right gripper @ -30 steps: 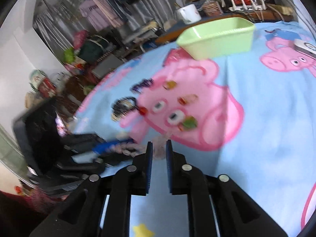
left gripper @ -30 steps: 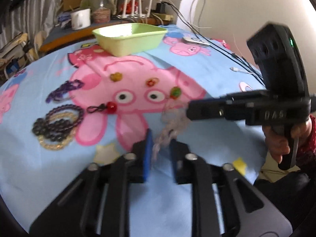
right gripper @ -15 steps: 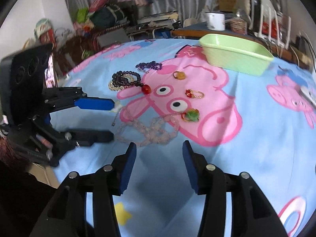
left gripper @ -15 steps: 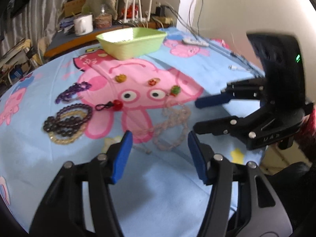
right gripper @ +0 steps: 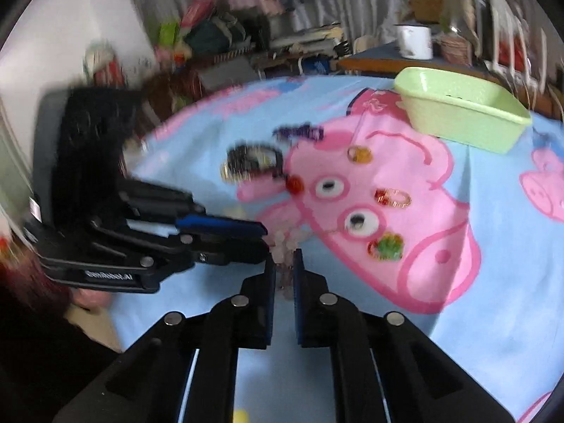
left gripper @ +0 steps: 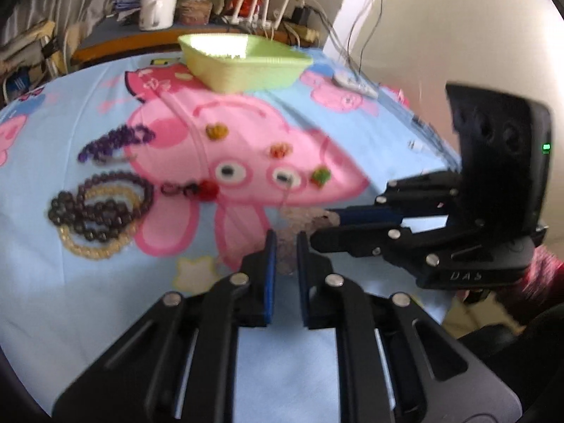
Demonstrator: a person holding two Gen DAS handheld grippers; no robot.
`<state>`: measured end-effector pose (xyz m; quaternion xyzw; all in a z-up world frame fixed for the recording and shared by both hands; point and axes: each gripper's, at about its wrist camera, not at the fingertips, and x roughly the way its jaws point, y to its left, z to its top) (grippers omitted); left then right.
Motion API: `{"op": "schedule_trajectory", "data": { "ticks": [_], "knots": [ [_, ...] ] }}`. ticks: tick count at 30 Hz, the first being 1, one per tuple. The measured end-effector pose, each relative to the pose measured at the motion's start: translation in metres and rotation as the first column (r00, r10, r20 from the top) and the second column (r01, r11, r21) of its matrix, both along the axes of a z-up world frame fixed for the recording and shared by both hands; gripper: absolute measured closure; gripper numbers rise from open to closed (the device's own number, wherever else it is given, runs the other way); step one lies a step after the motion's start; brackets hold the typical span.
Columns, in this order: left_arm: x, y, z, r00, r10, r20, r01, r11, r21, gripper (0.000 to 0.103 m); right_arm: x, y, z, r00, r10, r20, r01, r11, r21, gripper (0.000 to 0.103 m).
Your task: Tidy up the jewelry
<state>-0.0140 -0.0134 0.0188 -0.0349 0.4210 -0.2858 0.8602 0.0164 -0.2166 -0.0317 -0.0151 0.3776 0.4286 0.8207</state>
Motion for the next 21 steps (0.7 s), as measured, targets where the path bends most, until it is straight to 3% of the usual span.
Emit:
{"op": "schedule_trajectory", "data": {
  "ticks": [7, 14, 18, 21],
  "knots": [
    [0.052, -0.005, 0.065, 0.995, 0.016, 0.1, -0.005, 0.994, -0.112, 0.093, 0.051, -0.022, 0.061, 0.998, -0.067, -0.006, 0.067, 0.981, 0.18, 0.103],
    [0.15, -0.029, 0.136, 0.979, 0.044, 0.201, -0.012, 0.987, -0.158, 0.093, 0.135, -0.043, 0.138, 0.981, -0.176, 0.077, 0.155, 0.963, 0.221, 0.103],
    [0.19, -0.045, 0.146, 0.975, 0.051, 0.214, -0.012, 0.984, -0.177, 0.093, 0.174, -0.051, 0.159, 0.967, -0.225, 0.117, 0.198, 0.958, 0.205, 0.103],
    [0.214, -0.056, 0.138, 0.98, 0.055, 0.193, -0.022, 0.985, -0.17, 0.093, 0.197, -0.063, 0.153, 0.96, -0.252, 0.119, 0.229, 0.956, 0.183, 0.103]
  ]
}}
